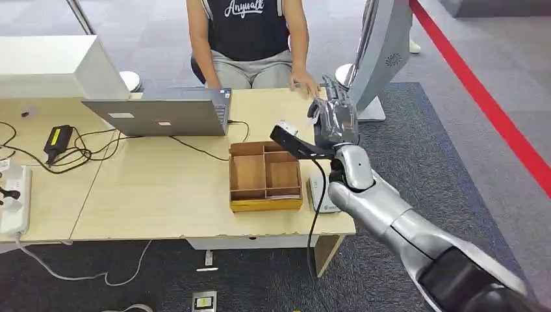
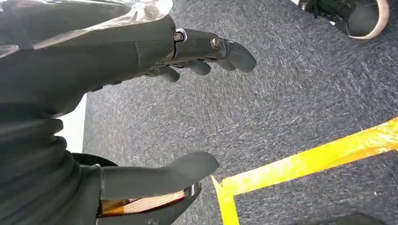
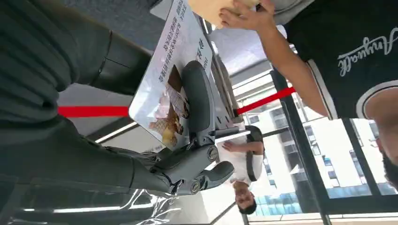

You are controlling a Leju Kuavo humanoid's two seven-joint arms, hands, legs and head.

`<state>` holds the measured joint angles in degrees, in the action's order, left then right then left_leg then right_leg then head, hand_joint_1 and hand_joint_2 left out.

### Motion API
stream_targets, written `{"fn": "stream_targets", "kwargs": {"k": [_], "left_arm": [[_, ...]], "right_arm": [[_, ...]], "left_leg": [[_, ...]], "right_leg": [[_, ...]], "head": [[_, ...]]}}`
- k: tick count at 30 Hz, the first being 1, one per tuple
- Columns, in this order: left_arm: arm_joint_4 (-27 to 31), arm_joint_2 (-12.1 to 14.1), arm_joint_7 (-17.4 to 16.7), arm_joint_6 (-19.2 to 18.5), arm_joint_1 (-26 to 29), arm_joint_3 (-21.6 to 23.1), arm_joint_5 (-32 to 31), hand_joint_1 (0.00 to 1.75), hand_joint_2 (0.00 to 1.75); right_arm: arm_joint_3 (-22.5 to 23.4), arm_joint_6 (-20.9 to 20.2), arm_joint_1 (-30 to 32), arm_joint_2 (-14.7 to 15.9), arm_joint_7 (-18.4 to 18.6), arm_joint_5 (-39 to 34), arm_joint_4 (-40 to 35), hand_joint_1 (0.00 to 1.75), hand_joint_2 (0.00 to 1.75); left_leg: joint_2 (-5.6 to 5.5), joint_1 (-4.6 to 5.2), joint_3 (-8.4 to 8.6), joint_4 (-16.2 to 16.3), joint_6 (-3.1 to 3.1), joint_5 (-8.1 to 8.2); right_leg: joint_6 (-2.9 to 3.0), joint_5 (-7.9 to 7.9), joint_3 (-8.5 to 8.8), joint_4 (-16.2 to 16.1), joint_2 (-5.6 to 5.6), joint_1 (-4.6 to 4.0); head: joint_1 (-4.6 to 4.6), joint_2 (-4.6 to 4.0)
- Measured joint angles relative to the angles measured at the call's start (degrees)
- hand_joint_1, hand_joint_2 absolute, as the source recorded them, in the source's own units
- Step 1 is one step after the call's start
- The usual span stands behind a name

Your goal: Pass the card to the sensor for recognition and then transmit it.

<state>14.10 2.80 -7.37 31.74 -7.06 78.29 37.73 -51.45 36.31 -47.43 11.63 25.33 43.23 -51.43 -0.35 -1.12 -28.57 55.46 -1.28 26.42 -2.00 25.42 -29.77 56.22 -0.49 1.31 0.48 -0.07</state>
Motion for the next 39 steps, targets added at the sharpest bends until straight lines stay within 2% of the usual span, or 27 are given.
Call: {"fn": "stream_targets", "kwargs": {"k": [7,16,22,28,39], "left_arm": [[0.0,0.0,-0.9,-0.2,0.1,0.0,-0.2,0.00,1.75],[0.0,0.0,-0.8,-0.1,0.0,0.0,-0.5,0.00,1.75],[0.0,0.0,-0.5,0.0,0.0,0.0,-0.7,0.00,1.75],[0.0,0.0,-0.5,0.1,0.0,0.0,-0.7,0.00,1.75],[0.0,-0.1,-0.5,0.1,0.0,0.0,-0.7,0.00,1.75]], "right_arm": [[1.8,1.6,6.2,5.7,1.3,-0.9,-6.1,1.75,1.75],[3.2,1.6,9.7,9.2,2.5,-0.5,-11.3,1.75,1.75],[3.6,0.9,11.4,10.5,2.6,0.1,-13.5,1.75,1.75],[3.8,-4.4,12.2,10.9,3.5,0.1,-14.7,1.75,1.75],[3.9,-6.0,12.4,11.0,3.9,-0.1,-14.7,1.75,1.75]], "left_leg": [[-0.01,0.00,-0.02,0.0,0.00,0.00],[0.00,-0.01,-0.02,0.0,0.00,0.00],[0.01,0.00,-0.03,0.0,0.00,0.00],[0.01,-0.01,-0.02,0.0,0.00,-0.01],[0.01,0.00,-0.02,0.0,0.00,-0.01]], "right_leg": [[0.00,0.00,0.00,0.0,-0.01,0.00],[0.00,-0.01,0.00,0.0,-0.02,-0.01],[-0.02,-0.02,0.00,0.0,-0.03,0.00],[-0.02,-0.02,0.00,0.0,-0.03,0.00],[-0.02,-0.03,0.00,0.0,-0.03,0.00]], "head": [[0.00,0.00],[0.00,-0.02],[0.00,0.00],[0.02,0.00],[0.00,0.00]]}}
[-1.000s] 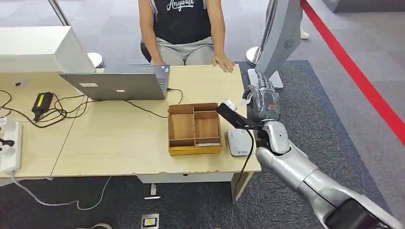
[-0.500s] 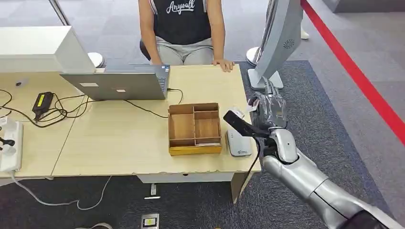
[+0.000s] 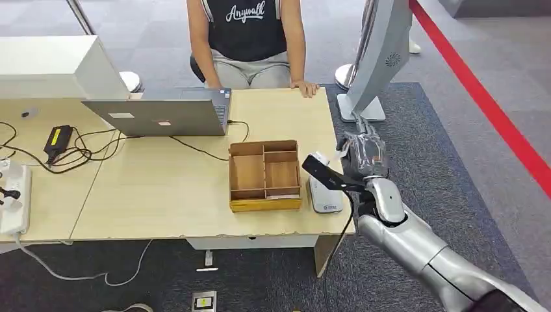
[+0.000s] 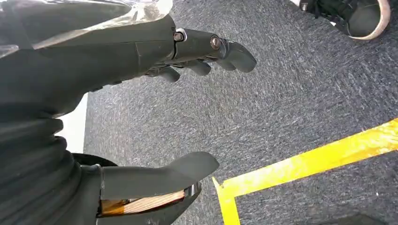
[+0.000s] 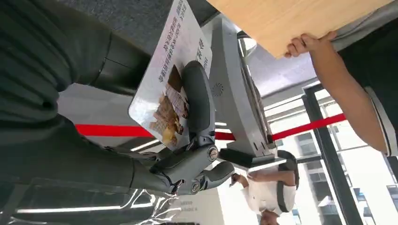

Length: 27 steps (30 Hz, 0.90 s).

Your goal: Pass the card to the sensor for recognition and then transmit it.

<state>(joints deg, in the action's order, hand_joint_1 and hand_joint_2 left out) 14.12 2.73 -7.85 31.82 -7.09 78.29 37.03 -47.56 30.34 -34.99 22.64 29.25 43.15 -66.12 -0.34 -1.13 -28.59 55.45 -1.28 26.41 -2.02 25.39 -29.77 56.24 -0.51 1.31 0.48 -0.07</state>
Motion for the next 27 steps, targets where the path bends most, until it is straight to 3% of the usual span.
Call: {"fn": "stream_targets", "kwargs": {"k": [8,12,27], "left_arm": [[0.0,0.0,0.0,0.0,0.0,0.0,0.0,0.00,1.75],[0.0,-0.1,-1.0,0.0,0.0,0.0,0.0,0.00,1.75],[0.0,-0.2,-1.0,0.2,-0.1,0.0,0.1,0.00,1.75]], "right_arm": [[0.1,-0.9,0.0,0.0,0.5,-0.3,0.0,1.75,1.75],[0.1,-6.3,0.3,-0.3,1.6,-3.0,2.5,1.75,1.75],[-0.3,-6.6,0.3,-2.2,-0.2,-8.1,12.1,1.75,1.75]], "left_leg": [[0.00,0.00,-0.01,0.0,0.00,0.00],[0.00,0.00,-0.02,0.0,0.00,0.00],[0.00,0.00,-0.05,0.0,0.00,0.00]], "right_leg": [[0.00,0.00,0.00,0.0,0.00,0.00],[0.00,0.00,0.00,0.0,0.00,0.00],[0.00,0.00,-0.02,0.0,0.01,0.00]], "head": [[0.02,0.00],[0.00,0.00],[0.00,0.00]]}}
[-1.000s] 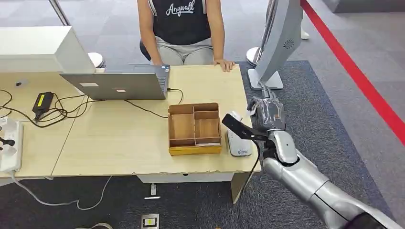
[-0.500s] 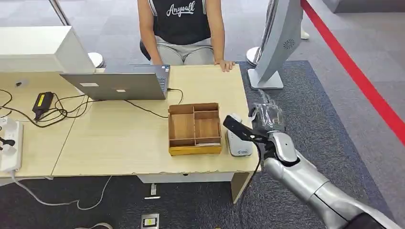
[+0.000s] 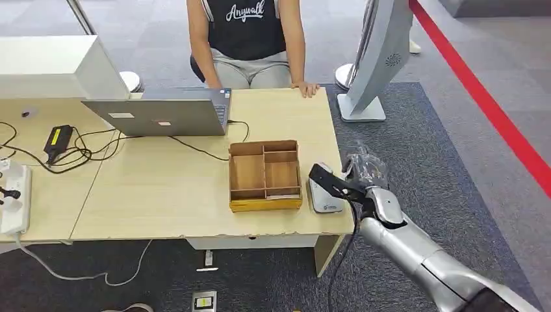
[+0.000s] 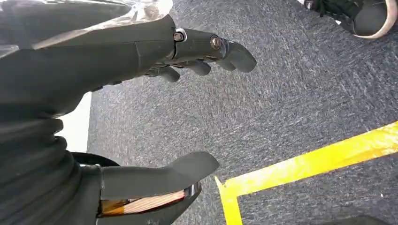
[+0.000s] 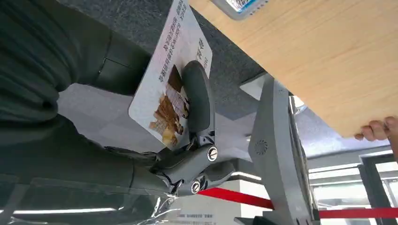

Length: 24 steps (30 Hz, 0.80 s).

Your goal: Pass the card to the sensor for recognition and then transmit it.

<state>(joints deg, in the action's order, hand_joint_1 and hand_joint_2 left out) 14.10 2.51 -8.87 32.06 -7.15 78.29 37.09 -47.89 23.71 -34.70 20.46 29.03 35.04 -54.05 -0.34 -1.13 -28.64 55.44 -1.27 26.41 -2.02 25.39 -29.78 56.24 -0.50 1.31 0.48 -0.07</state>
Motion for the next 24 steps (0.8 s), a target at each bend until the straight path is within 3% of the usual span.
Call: {"fn": "stream_targets", "kwargs": {"k": [24], "left_arm": [[0.0,-0.1,0.1,0.2,0.0,0.0,0.2,0.00,1.75]], "right_arm": [[-0.5,0.6,-0.1,-3.1,-2.2,-2.2,7.3,1.75,1.75]], "left_leg": [[0.00,0.00,0.01,0.0,0.00,0.00]], "right_leg": [[0.00,0.00,0.00,0.0,0.00,0.00]], "head": [[0.00,0.00]]}}
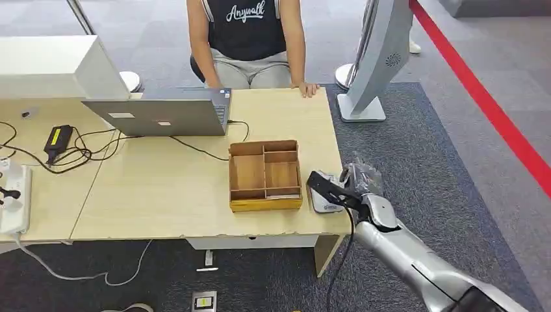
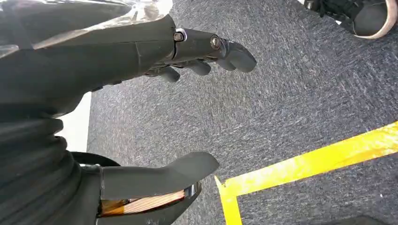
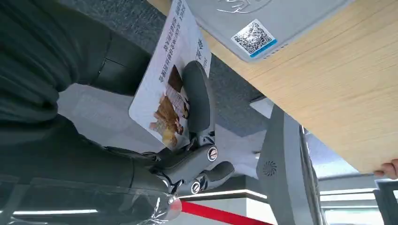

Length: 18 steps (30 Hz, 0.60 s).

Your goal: Pass the card to the sensor for recognition and then transmit it.

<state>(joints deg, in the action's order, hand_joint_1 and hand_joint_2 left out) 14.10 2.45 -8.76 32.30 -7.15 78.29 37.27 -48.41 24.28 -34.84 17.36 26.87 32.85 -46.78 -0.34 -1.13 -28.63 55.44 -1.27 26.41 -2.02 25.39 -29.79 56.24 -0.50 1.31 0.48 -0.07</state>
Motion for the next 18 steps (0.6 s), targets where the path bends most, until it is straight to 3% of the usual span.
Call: {"fn": "stream_targets", "kwargs": {"k": [6,7,18], "left_arm": [[0.0,0.0,-0.1,0.1,0.0,0.0,-0.3,0.00,1.75],[0.0,-0.1,-0.2,0.1,0.0,0.0,-0.4,0.00,0.00],[0.0,-0.3,-0.9,0.1,0.0,0.0,-0.9,0.00,0.00]], "right_arm": [[-0.2,1.6,0.0,-1.0,-0.7,-0.5,1.3,1.75,1.75],[-0.3,1.8,0.0,-1.0,-0.8,-0.6,1.4,1.75,1.75],[-0.8,1.6,0.4,-1.8,-0.9,-1.6,1.8,1.75,1.75]], "left_leg": [[0.02,0.00,0.04,0.0,0.00,0.00],[0.02,0.00,0.04,0.0,0.00,0.00],[0.03,0.00,0.09,0.0,0.00,-0.01]], "right_leg": [[0.00,0.00,0.02,0.0,0.00,0.00],[0.00,0.00,0.03,0.0,0.00,0.00],[-0.02,-0.03,0.05,0.0,-0.01,0.00]], "head": [[0.00,0.00],[0.00,0.00],[0.00,0.00]]}}
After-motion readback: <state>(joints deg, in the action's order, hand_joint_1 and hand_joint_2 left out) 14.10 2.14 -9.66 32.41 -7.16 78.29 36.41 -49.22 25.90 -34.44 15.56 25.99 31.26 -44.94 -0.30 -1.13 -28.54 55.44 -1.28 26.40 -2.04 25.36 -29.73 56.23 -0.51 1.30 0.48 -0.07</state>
